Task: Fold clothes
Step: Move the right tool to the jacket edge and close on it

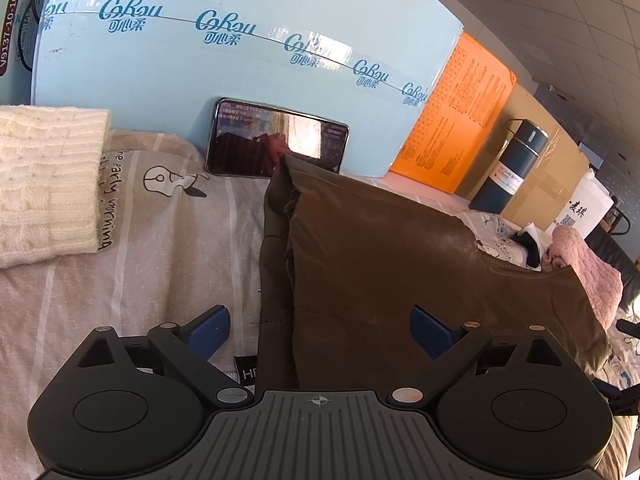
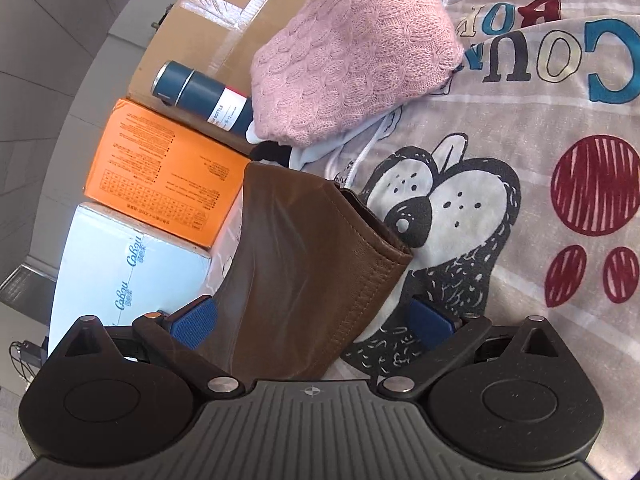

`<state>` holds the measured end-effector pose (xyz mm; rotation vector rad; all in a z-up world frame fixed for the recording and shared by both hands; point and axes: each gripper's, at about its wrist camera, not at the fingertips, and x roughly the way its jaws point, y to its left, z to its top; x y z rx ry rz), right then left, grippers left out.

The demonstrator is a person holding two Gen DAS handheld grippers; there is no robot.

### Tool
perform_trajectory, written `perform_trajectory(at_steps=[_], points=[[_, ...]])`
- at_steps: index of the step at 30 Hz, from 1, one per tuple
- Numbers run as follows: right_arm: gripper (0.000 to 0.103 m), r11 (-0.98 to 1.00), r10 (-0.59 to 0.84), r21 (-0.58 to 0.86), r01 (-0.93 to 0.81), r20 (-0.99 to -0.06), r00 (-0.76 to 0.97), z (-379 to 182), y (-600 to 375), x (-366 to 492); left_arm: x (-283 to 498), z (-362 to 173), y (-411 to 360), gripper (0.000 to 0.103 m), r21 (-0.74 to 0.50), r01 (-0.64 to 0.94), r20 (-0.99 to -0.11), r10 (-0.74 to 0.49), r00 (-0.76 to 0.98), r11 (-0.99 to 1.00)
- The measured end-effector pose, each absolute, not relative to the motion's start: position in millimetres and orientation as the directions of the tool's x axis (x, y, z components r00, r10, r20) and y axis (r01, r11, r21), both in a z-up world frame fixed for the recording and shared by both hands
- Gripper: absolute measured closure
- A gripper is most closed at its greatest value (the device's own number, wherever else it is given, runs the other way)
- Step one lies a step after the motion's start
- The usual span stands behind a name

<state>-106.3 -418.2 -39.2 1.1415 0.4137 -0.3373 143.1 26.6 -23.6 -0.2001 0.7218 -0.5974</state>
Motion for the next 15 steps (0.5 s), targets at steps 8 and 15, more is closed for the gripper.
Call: perform_trajectory(at_steps=[8,15], points=[[0.002,0.428,-0.194,0.746,0.51,-0.475,0.858,-38.7,-407.2,-77.9,140.8,-26.8,20.5,0.005,-0.34,0.465,-0.563,-0.573,0.595,0.817],[0.055,0.374,-0.308,0.745,0.552,-0.461,0.832,-47.5,-408.5,-66.7,134.2,-29.6,9.7,0.002,-0.265,0.504,-0.568,-0.555,0.608,0.822]])
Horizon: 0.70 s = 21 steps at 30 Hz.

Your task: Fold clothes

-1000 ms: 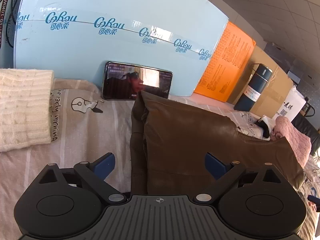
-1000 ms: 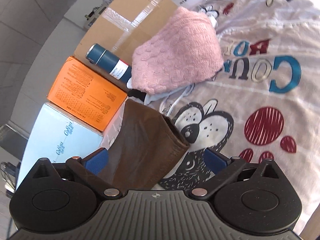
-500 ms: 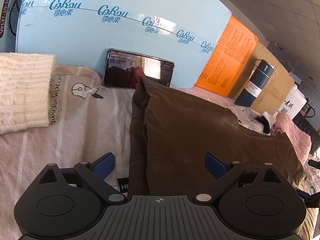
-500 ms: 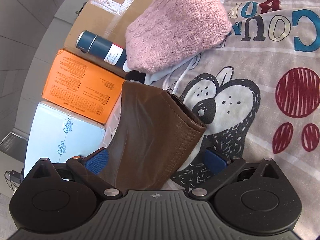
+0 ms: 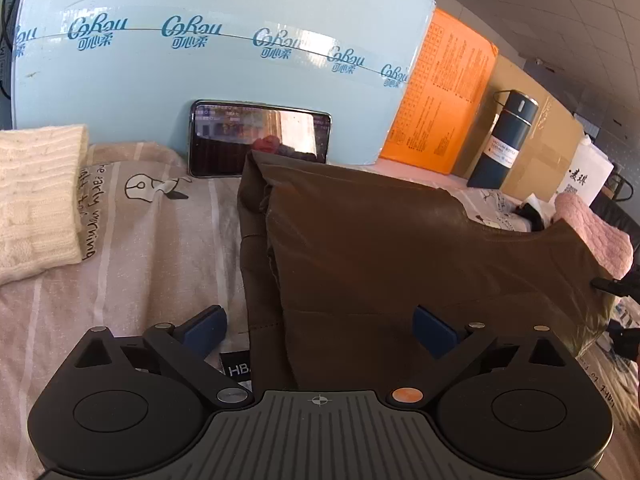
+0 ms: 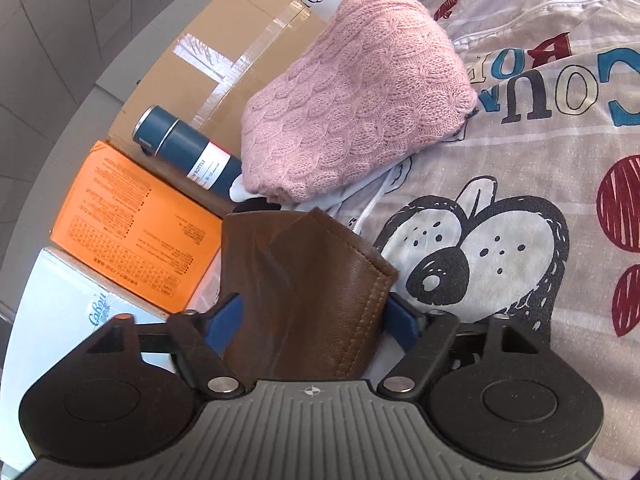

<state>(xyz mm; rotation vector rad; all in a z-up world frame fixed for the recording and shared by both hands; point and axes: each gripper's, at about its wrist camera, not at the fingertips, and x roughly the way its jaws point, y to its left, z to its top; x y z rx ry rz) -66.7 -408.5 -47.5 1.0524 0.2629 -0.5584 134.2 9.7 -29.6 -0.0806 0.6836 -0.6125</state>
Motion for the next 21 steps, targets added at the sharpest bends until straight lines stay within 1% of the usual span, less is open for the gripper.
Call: perform_trajectory(at_steps=[1,2,3,6,11,15,21], points=[[0.062,0.365,-0.304,0.752,0.549,-0.461,0.834,-51.2,-409.4,-65.8,133.2,-30.0,8.1,0.002,-0.254,0.509,-0.569,-0.552,0.61,0.823],[0.073,0.356,-0.289,0.766,0.535,-0.454,0.843,-55.3,-410.4,-65.7,132.4,-30.2,7.1,0.002,-0.246,0.513,-0.569,-0.551,0.611,0.822],[0.081,0.356,-0.278,0.777,0.52,-0.444,0.852,-57.2,-410.2,-66.4,131.6,-30.3,6.2,0.002,-0.239,0.517,-0.569,-0.55,0.611,0.822],[0.092,0.37,-0.271,0.801,0.47,-0.392,0.879,-53.5,-406.6,-72.5,130.8,-30.5,5.1,0.002,-0.239,0.528,-0.566,-0.559,0.606,0.815],[0.095,0.4,-0.273,0.813,0.423,-0.335,0.902,-38.8,-392.3,-88.2,128.9,-30.1,3.7,0.002,-0.26,0.557,-0.555,-0.594,0.582,0.789],[0.095,0.388,-0.28,0.82,0.42,-0.33,0.902,-31.6,-383.2,-106.7,125.8,-29.7,0.4,0.002,-0.254,0.572,-0.557,-0.601,0.573,0.78],[0.095,0.366,-0.304,0.827,0.426,-0.326,0.895,-26.9,-380.1,-137.3,116.0,-28.7,-6.3,0.002,-0.262,0.627,-0.555,-0.646,0.524,0.734]])
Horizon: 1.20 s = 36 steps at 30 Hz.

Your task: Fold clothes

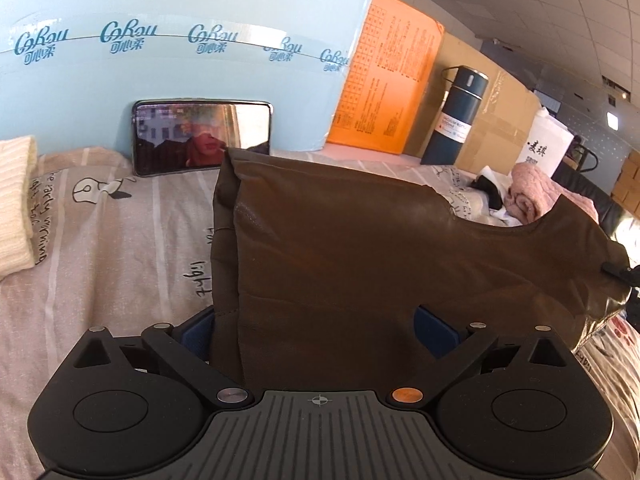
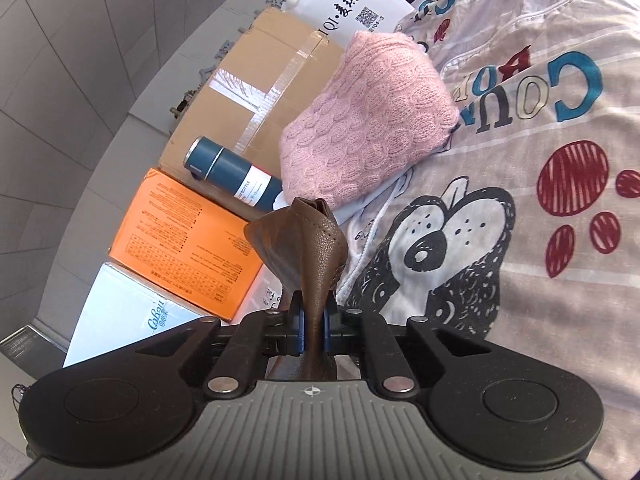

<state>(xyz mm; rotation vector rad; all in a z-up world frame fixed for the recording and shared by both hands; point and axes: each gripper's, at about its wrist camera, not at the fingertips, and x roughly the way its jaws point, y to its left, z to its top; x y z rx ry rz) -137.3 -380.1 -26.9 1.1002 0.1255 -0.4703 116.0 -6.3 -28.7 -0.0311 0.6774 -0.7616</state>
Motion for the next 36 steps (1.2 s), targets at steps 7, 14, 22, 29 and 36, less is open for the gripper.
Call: perform_trajectory(at_steps=[7,14,22,29,36], points=[[0.095,0.345,-0.333,0.813,0.469,-0.362,0.871,-37.8,-396.6,-155.6,107.5,-27.6,-12.8,0.002,-0.262,0.672,-0.54,-0.682,0.493,0.693],[0.088,0.371,-0.346,0.78,0.503,-0.387,0.855,-47.2,-399.0,-150.7,108.1,-28.1,-12.1,0.002,-0.26,0.664,-0.542,-0.675,0.5,0.701],[0.058,0.363,-0.385,0.758,0.542,-0.407,0.828,-52.1,-408.5,-147.5,107.8,-29.5,-13.0,0.002,-0.252,0.666,-0.546,-0.671,0.502,0.702],[0.076,0.38,-0.434,0.749,0.543,-0.374,0.82,-45.4,-408.4,-147.2,107.0,-29.3,-13.9,0.002,-0.24,0.67,-0.549,-0.667,0.503,0.703],[0.086,0.509,-0.445,0.72,0.472,-0.249,0.86,-9.0,-383.4,-136.1,106.4,-29.4,-14.5,0.002,-0.234,0.672,-0.551,-0.665,0.503,0.702]])
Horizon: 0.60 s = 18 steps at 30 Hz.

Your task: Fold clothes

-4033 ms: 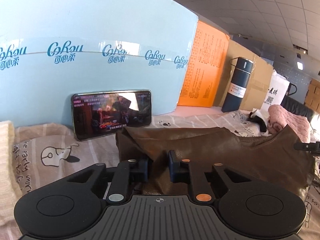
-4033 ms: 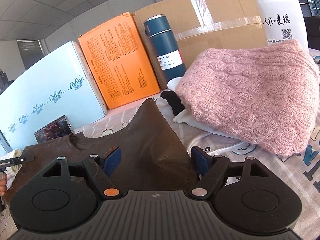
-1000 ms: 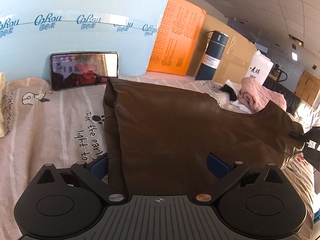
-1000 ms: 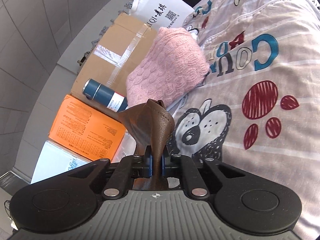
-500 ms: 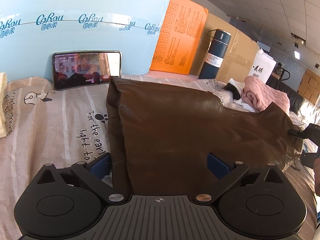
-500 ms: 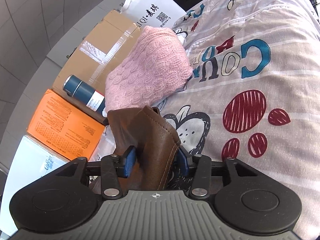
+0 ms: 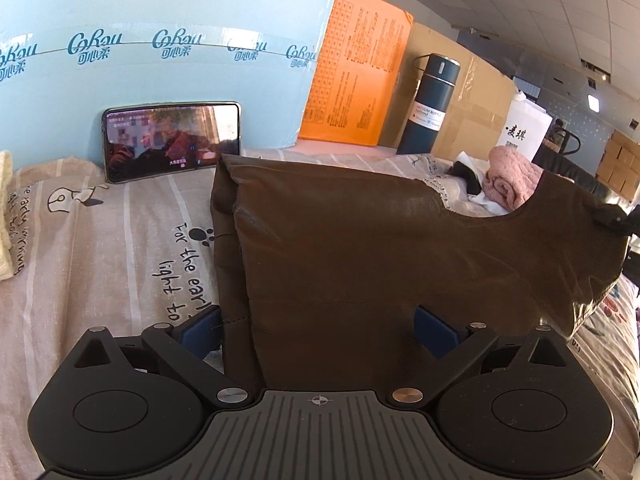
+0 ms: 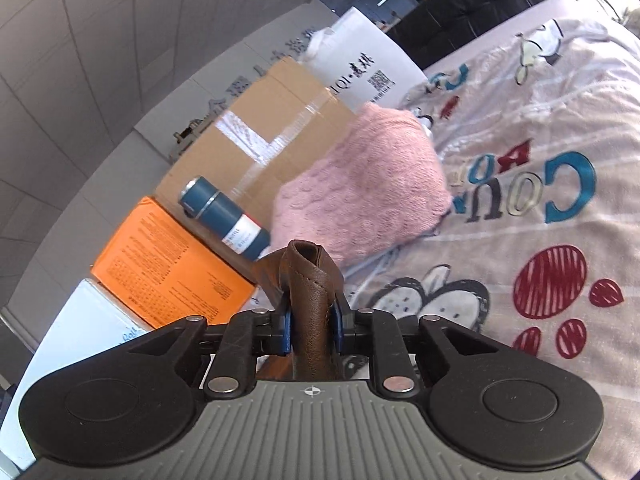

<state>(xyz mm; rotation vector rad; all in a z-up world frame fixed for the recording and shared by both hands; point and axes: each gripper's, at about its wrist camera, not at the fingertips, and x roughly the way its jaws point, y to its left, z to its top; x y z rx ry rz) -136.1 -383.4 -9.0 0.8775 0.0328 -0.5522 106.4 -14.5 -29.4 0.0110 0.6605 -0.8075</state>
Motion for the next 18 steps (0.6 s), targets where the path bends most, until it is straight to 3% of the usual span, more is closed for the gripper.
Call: perform_trajectory(at_steps=[11,18], points=[[0.086,0.722,-0.34,0.602,0.342,-0.121,0.932,44.3,-318.4,-93.5,106.7,-29.3,-14.8,0.002,-0.232,0.674,-0.551,-0.666,0.503,0.701],[0.085,0.871,-0.268,0.394,0.293,-0.119,0.956,47.9,-256.1,-59.1,107.4,-28.8,-15.4,0.002,-0.234,0.675,-0.551,-0.667,0.502,0.7]])
